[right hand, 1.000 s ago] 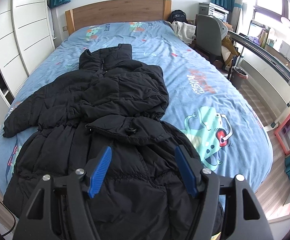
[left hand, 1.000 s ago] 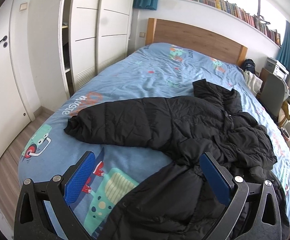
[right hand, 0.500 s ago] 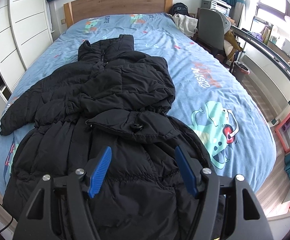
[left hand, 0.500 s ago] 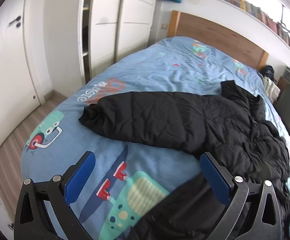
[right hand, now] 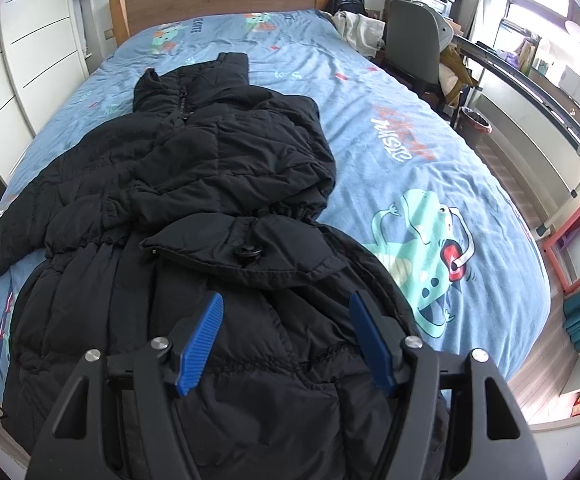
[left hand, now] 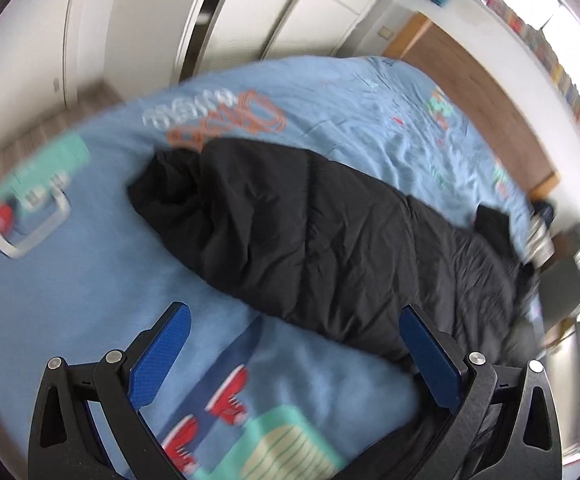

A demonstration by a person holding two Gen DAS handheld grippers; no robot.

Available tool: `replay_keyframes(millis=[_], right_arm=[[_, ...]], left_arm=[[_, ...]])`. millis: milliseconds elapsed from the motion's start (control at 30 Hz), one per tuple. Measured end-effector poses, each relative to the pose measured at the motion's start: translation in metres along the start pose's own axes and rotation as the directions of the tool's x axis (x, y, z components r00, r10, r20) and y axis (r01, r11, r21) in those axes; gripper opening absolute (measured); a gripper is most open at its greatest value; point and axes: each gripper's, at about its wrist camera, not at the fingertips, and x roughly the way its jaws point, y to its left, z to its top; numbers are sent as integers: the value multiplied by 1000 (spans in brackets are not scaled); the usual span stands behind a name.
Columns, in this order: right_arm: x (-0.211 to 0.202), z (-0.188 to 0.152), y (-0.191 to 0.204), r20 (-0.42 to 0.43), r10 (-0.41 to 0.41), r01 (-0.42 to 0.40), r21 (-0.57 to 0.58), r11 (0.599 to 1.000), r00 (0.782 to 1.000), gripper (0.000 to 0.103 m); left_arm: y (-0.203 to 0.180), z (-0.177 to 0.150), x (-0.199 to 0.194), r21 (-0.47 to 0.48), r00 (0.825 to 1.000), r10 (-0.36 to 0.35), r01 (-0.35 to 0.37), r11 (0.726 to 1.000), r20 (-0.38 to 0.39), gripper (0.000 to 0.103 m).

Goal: Fold large clothes
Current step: 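Grasp the other sleeve cuff with the left gripper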

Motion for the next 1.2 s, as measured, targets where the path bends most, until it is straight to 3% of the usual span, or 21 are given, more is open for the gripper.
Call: replay_keyframes(millis=[100,333,533,600,767,833,900,933,1000,1200], right_arm=[[6,0,-8,-13,-14,14,16,1000,1000,65],[17,-2,-29,-39,-39,41,52,998,998,65],[23,-5,-47,-58,-63,67,81,994,996,65],[26,-6,-50,-63,-64,70,91,993,996,65],[35,-12,-51,-79,-51,59,98,993,996,65],[38,-14,-48,-84,-42,50,92,995,996,65],[40,-15,-45,-86,-37,44,82,996,996,65],[41,-16,-44,-87,-34,41,80,996,996,65],[44,-17,-45,-90,-28,36,86,996,996,65],[51,-19,-49,-107,-19,30,103,994,994,65]], left_arm=[[20,9,20,-121,995,-97,94,988,-21,101],[51,22,59,-327,966,-258,243,913,-2,93],[73,22,74,-479,944,-325,310,821,54,66],[77,20,74,-503,940,-336,321,802,65,47],[85,14,69,-535,923,-375,361,764,86,36],[88,10,62,-544,921,-378,364,756,91,40],[93,6,55,-559,923,-371,361,746,100,74],[98,4,51,-565,928,-357,354,745,111,80],[108,0,47,-567,935,-329,343,749,130,85],[103,7,62,-556,945,-308,318,768,115,85]])
